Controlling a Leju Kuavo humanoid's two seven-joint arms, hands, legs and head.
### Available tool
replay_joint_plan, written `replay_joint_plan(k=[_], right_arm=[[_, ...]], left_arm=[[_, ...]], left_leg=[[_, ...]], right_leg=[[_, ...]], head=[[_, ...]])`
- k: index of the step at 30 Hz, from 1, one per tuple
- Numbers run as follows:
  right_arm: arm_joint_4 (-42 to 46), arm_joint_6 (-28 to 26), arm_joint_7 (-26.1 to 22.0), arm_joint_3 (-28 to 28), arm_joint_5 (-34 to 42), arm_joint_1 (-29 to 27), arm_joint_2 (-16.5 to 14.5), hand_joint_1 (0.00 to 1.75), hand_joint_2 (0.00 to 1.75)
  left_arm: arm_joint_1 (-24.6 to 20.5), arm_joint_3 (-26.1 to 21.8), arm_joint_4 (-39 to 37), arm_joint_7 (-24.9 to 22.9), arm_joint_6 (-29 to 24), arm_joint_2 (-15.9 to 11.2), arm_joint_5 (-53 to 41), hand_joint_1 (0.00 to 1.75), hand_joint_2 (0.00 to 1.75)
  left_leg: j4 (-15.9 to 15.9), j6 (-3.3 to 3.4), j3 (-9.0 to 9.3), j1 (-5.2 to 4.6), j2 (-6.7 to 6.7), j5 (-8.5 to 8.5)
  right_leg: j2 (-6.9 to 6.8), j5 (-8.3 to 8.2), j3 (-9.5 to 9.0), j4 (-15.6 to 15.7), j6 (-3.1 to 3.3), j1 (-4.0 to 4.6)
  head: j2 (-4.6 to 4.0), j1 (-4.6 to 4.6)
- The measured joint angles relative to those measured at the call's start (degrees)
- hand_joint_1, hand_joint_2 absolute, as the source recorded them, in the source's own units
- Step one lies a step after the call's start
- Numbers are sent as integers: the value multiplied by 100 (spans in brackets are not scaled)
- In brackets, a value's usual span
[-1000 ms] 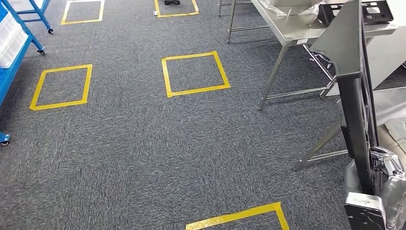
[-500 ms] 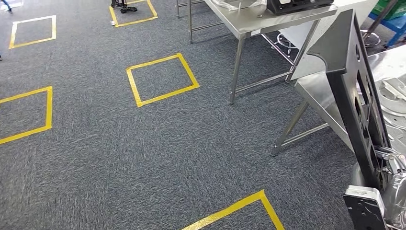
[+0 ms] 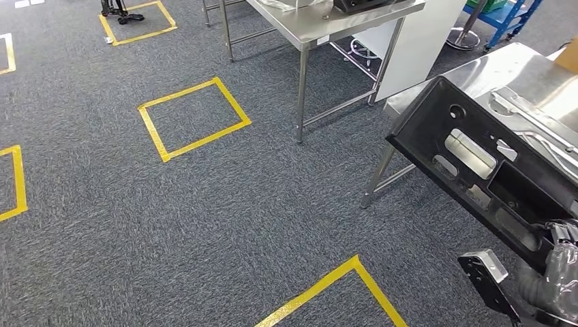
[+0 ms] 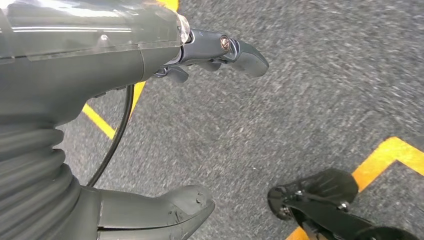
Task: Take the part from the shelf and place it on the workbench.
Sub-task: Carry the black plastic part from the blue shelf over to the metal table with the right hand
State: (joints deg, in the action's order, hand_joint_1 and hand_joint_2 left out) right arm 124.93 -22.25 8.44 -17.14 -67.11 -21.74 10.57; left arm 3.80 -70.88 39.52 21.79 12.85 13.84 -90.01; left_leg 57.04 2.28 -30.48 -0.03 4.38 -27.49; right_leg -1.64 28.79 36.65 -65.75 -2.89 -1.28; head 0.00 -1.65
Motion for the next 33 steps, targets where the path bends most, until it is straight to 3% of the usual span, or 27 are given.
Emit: replay_joint_plan(k=[2, 3, 5, 6, 8, 10, 11, 12, 13, 14, 16, 18, 21, 23, 26, 27, 28, 29, 31, 33], right_arm=[[-97, 152, 100, -118, -112, 21, 30, 175, 175], [-140, 199, 125, -151, -148, 30, 34, 175, 175], [-220, 251, 155, -190, -227, 28, 29, 175, 175], [-253, 268, 164, -201, -291, 15, 22, 175, 175], [-305, 287, 192, -207, -476, -4, 3, 175, 175], [-355, 272, 225, -200, -699, -11, -43, 175, 175], [-380, 255, 238, -197, -785, -13, -74, 175, 175], [-403, 241, 244, -194, -845, -15, -106, 175, 175], [-421, 232, 249, -192, -874, -15, -132, 175, 175], [-434, 226, 251, -190, -889, -16, -152, 175, 175], [-445, 200, 263, -187, -902, -15, -189, 175, 175], [-452, 124, 277, -186, -942, -9, -228, 175, 175], [-456, -16, 284, -186, -1017, 0, -297, 175, 175], [-455, -93, 273, -194, -1008, 2, -334, 175, 175], [-456, -145, 217, -215, -944, -2, -374, 175, 175], [-456, -145, 203, -217, -931, -6, -390, 175, 175], [-456, -144, 189, -217, -920, -10, -405, 175, 175], [-456, -143, 167, -219, -911, -10, -419, 175, 175], [-457, -140, 115, -224, -901, -5, -443, 175, 175], [-458, -139, 79, -230, -902, 2, -476, 175, 175]], left_arm=[[-13, -3, -43, -5, -26, -14, 0, 0, 175], [-19, -5, -56, -6, -34, -21, 0, 0, 175], [-39, -10, -72, -6, -37, -31, 0, 0, 175], [-51, -12, -76, -5, -37, -35, 0, 0, 175], [-69, -19, -81, -4, -34, -40, 0, 0, 175], [-71, -31, -89, -4, -32, -43, 0, 0, 175], [-65, -37, -93, -4, -31, -43, 0, 0, 175], [-58, -40, -95, -4, -30, -43, 0, 0, 175], [-51, -43, -96, -4, -30, -44, 0, 0, 175], [-49, -44, -96, -4, -30, -45, 0, 0, 175], [-55, -45, -96, -5, -31, -52, 0, 0, 175], [-72, -44, -97, -8, -33, -59, 0, 0, 175], [-78, -44, -100, -14, -34, -58, 0, 0, 175], [-82, -46, -105, -19, -42, -57, 0, 0, 175], [-83, -52, -111, -32, -54, -58, 0, 0, 175], [-82, -55, -116, -37, -53, -58, 0, 0, 175], [-82, -58, -122, -42, -52, -57, 0, 0, 175], [-81, -61, -130, -46, -52, -56, 0, 0, 175], [-82, -64, -142, -56, -52, -55, 0, 0, 175], [-85, -65, -146, -64, -52, -55, 0, 0, 175]], left_leg=[[9, -58, 50, -24, 116, -47], [12, -91, 73, -33, 174, -68], [1, -163, 120, -38, 305, -102], [23, -203, 135, -26, 283, -136], [335, -261, 20, -3, 3, -351], [1100, -282, -359, 16, -323, -726], [1480, -285, -566, 17, -380, -858], [1700, -283, -704, 17, -396, -884], [1693, -273, -736, 16, -397, -789], [1444, -252, -650, 15, -391, -590], [634, -178, -306, -5, -323, -168], [153, -111, -113, -32, -277, 7], [55, -47, -102, -38, -346, 48], [-16, 11, -74, -10, -393, 109], [-37, 38, -81, 3, -463, 139], [-34, 37, -84, 3, -485, 138], [-29, 32, -84, 6, -508, 135], [-20, 23, -79, 13, -531, 129], [15, -23, -68, 20, -576, 99], [60, -91, -80, 10, -613, 65]], right_leg=[[-240, -231, -339, 653, 59, 36], [-287, -247, -393, 771, 99, 58], [-156, -247, -386, 790, 181, 76], [-93, -257, -395, 806, 217, 64], [-9, -280, -419, 843, 301, 31], [46, -276, -422, 845, 357, 35], [73, -269, -422, 840, 370, 47], [93, -262, -426, 834, 377, 60], [103, -252, -434, 827, 381, 72], [105, -240, -448, 819, 379, 83], [86, -207, -479, 799, 358, 107], [59, -182, -490, 781, 310, 123], [17, -159, -495, 772, 215, 108], [61, 26, -403, 542, 152, 95], [133, 577, 79, -490, 76, 54], [137, 638, 203, -738, 56, 38], [137, 584, 237, -791, 37, 21], [138, 417, 153, -602, 20, 3], [165, 20, -219, 172, -3, -32], [209, -143, -454, 685, 39, -28]], head=[[0, 3], [0, 4], [0, 10], [0, 11], [0, 30], [0, 54], [0, 59], [0, 62], [0, 63], [0, 64], [0, 63], [0, 61], [0, 61], [0, 47], [0, 26], [0, 26], [0, 26], [0, 25], [0, 21], [0, 20]])
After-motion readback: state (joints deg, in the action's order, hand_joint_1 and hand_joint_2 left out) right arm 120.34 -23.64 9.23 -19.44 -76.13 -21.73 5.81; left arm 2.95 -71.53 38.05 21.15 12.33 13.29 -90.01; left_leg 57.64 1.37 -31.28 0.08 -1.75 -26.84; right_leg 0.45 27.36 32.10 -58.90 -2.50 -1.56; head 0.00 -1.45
